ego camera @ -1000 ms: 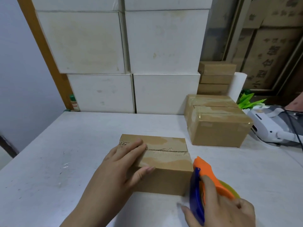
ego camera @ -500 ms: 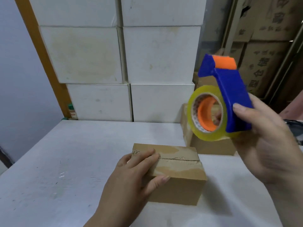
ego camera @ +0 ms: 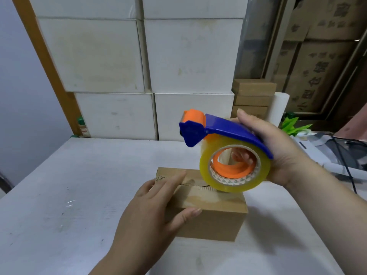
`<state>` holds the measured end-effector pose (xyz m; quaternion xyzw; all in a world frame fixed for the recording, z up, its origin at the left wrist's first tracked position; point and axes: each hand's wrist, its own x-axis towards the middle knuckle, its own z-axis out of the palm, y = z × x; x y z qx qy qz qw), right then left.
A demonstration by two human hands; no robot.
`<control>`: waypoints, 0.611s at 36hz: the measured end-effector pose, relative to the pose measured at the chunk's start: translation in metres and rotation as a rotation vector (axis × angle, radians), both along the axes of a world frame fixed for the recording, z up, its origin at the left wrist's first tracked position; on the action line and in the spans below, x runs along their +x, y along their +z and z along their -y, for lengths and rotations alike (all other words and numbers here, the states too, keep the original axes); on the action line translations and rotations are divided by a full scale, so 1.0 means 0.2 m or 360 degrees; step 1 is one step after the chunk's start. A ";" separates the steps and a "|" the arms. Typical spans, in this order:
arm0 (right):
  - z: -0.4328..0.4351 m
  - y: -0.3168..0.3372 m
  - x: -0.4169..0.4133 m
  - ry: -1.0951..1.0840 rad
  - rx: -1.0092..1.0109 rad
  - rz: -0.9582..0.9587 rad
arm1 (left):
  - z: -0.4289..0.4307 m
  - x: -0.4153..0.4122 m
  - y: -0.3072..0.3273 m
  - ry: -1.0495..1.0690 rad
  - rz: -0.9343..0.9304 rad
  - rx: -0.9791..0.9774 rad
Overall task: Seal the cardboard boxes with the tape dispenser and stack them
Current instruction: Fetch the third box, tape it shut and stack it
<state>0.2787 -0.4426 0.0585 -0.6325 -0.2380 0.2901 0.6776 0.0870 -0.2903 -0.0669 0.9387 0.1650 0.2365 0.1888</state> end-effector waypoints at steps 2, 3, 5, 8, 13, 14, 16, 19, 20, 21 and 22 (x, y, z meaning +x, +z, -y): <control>0.01 0.00 0.01 -0.0003 -0.0024 0.0079 | 0.00 0.00 0.00 0.0021 -0.0007 -0.0053; 0.01 -0.01 0.01 0.0017 -0.0040 0.0118 | 0.01 0.00 0.01 0.0030 -0.0009 -0.0078; 0.01 -0.03 0.01 0.0079 -0.0100 0.0227 | 0.01 0.00 0.01 0.0036 -0.0020 -0.0142; 0.01 -0.06 0.02 0.0106 -0.0150 0.0221 | 0.00 0.00 0.02 0.0026 0.0018 -0.0163; 0.01 -0.05 0.03 0.0163 -0.0195 0.0261 | 0.05 0.02 0.20 0.0381 0.0708 -0.0614; 0.00 -0.05 0.03 0.0173 -0.0200 0.0272 | 0.07 0.04 0.28 0.0427 0.0891 -0.0936; 0.00 -0.04 0.03 0.0184 -0.0208 0.0278 | 0.08 0.10 0.41 0.0429 0.1030 -0.1823; -0.01 -0.04 0.03 0.0184 -0.0220 0.0277 | 0.08 0.16 0.51 0.0170 0.0644 -0.2621; -0.01 -0.04 0.03 0.0192 -0.0224 0.0279 | 0.08 0.17 0.51 0.0084 0.0528 -0.2711; -0.02 -0.04 0.03 0.0197 -0.0230 0.0280 | 0.08 0.19 0.51 0.0055 0.0438 -0.2779; -0.02 -0.04 0.03 0.0198 -0.0235 0.0283 | 0.08 0.21 0.51 0.0046 0.0382 -0.2826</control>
